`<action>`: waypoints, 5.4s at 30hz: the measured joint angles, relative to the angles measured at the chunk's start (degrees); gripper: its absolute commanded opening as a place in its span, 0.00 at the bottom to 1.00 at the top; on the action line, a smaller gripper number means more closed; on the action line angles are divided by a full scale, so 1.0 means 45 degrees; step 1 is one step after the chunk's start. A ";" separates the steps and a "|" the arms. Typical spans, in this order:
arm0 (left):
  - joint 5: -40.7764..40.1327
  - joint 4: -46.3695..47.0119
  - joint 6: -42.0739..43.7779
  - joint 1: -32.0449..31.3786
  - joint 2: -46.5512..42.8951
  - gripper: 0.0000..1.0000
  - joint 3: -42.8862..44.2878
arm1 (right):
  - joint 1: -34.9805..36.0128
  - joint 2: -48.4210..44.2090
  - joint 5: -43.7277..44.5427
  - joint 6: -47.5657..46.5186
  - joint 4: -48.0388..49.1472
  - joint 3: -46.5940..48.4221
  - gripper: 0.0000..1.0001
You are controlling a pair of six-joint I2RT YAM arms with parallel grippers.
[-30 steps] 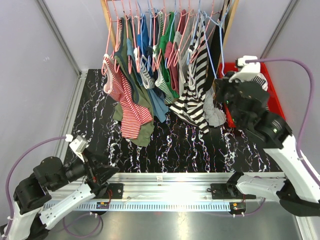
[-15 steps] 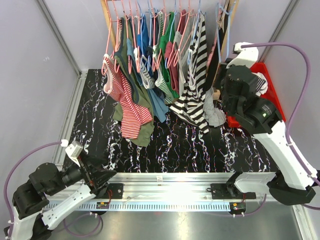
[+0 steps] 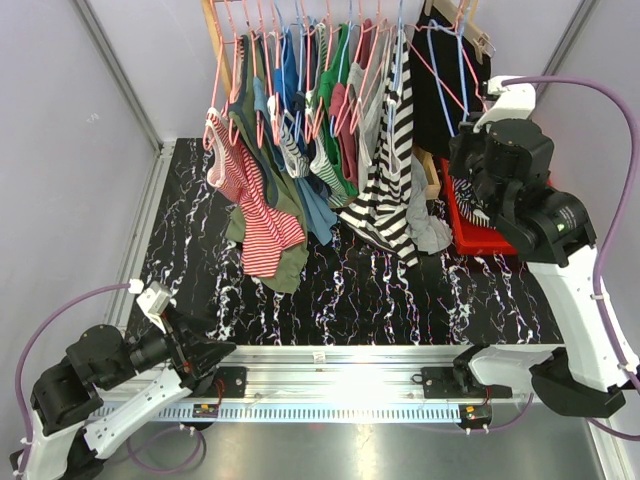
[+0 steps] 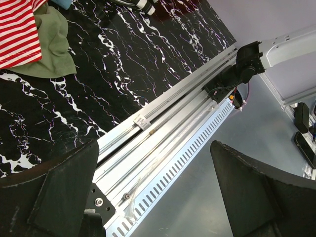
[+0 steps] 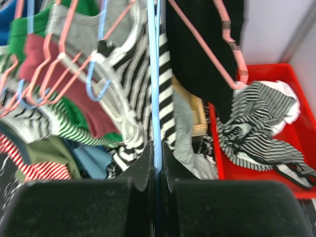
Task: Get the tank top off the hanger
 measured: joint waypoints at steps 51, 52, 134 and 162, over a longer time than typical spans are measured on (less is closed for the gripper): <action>-0.0602 -0.0389 -0.1214 -0.0957 -0.0083 0.99 0.0029 | -0.4789 0.5153 -0.6965 -0.0131 0.1525 0.2123 0.00; -0.0617 -0.0389 -0.1239 -0.0962 -0.0083 0.99 0.0024 | -0.4804 0.5183 -0.6989 -0.0092 0.1525 0.2123 0.00; -0.0549 0.1273 -0.1360 -0.1205 -0.0131 0.99 -0.0228 | -0.2812 -0.0714 -0.5615 -0.0073 0.1379 -0.0845 0.00; 0.1865 0.7533 0.1851 -0.1229 0.2856 0.99 -0.2336 | -0.2822 -0.8820 -1.6198 0.2997 -0.1933 -0.5600 0.00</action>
